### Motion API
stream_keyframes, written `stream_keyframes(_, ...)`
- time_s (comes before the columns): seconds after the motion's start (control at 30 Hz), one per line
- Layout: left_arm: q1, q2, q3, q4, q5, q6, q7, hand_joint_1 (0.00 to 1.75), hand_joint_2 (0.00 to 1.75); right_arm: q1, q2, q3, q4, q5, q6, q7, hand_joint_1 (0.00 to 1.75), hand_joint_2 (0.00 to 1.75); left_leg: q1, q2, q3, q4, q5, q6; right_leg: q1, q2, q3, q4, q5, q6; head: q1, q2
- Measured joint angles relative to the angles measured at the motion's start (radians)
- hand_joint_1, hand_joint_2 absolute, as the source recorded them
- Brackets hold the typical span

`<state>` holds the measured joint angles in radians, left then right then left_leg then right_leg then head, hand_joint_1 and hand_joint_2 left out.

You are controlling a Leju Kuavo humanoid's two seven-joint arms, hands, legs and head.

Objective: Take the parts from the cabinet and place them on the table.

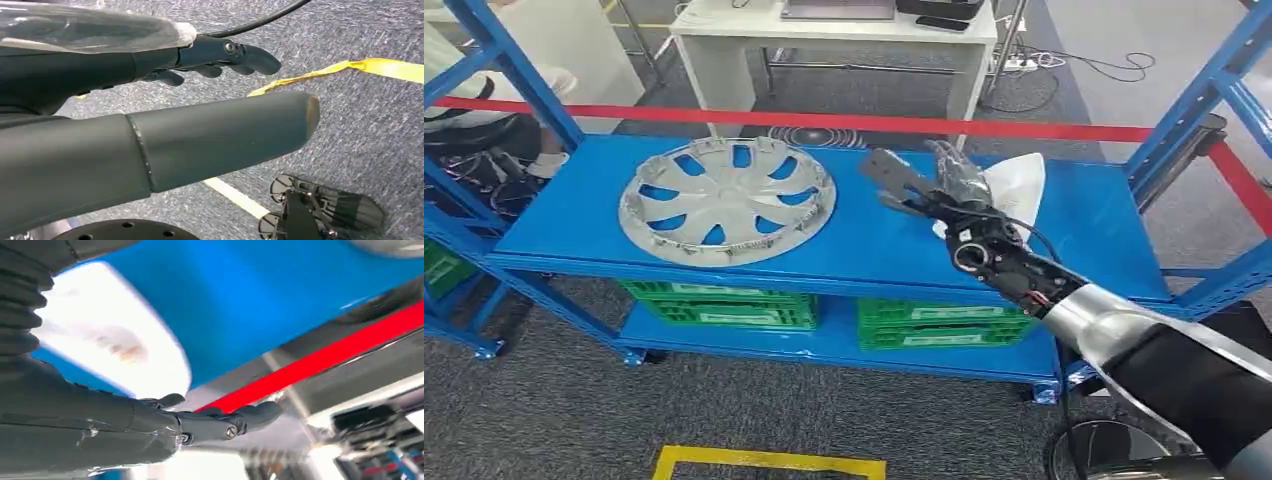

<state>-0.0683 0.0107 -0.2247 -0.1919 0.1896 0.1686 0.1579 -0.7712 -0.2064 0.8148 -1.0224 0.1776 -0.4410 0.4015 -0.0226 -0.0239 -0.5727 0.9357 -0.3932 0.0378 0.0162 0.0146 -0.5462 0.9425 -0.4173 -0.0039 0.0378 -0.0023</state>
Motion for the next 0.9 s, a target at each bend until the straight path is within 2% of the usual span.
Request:
stream_keyframes(0.13, -0.001, 0.000, -0.014, 0.000, 0.009, 0.000, -0.003, 0.00, 0.00, 0.041, -0.002, 0.000, -0.070, 0.140, 0.114, 0.134, 0.00, 1.75, 0.000, 0.000, 0.000, 0.000, 0.000, 0.000, 0.000, 0.000, 0.000, 0.000, 0.000, 0.000, -0.001, 0.000)
stream_keyframes(0.23, 0.000, 0.001, -0.021, 0.000, 0.017, 0.001, -0.003, 0.00, 0.00, 0.064, -0.002, 0.001, -0.108, 0.214, 0.171, 0.230, 0.00, 1.75, 0.000, 0.000, 0.000, 0.000, 0.000, 0.000, 0.000, 0.000, 0.000, 0.000, 0.000, 0.000, -0.001, 0.000)
stream_keyframes(0.3, -0.001, 0.002, -0.023, 0.000, 0.019, 0.002, -0.003, 0.00, 0.00, 0.073, -0.002, 0.001, -0.124, 0.239, 0.192, 0.267, 0.00, 1.75, 0.000, 0.000, 0.000, 0.000, 0.000, 0.000, 0.000, 0.000, 0.000, 0.000, 0.000, 0.000, -0.001, 0.000)
stream_keyframes(0.5, -0.001, 0.004, -0.040, 0.000, 0.022, 0.002, 0.000, 0.00, 0.00, 0.097, -0.001, -0.007, -0.158, 0.320, 0.253, 0.281, 0.00, 1.75, 0.000, 0.000, 0.000, 0.000, 0.000, 0.000, 0.000, 0.000, 0.000, 0.000, 0.000, 0.000, -0.001, 0.000)
stream_keyframes(0.6, 0.000, 0.005, -0.043, 0.000, 0.026, 0.002, 0.000, 0.00, 0.00, 0.121, 0.005, -0.033, -0.171, 0.406, 0.317, 0.282, 0.00, 1.75, 0.000, -0.001, 0.000, 0.000, 0.000, 0.000, 0.000, -0.001, 0.000, 0.000, 0.000, 0.000, -0.001, 0.000)
stream_keyframes(0.9, 0.000, 0.006, -0.056, 0.000, 0.042, 0.002, 0.000, 0.00, 0.00, 0.191, 0.039, -0.141, -0.214, 0.582, 0.408, 0.283, 0.00, 1.75, 0.000, 0.000, 0.000, 0.000, 0.000, 0.000, 0.000, 0.000, 0.000, 0.000, 0.000, 0.000, -0.002, 0.000)
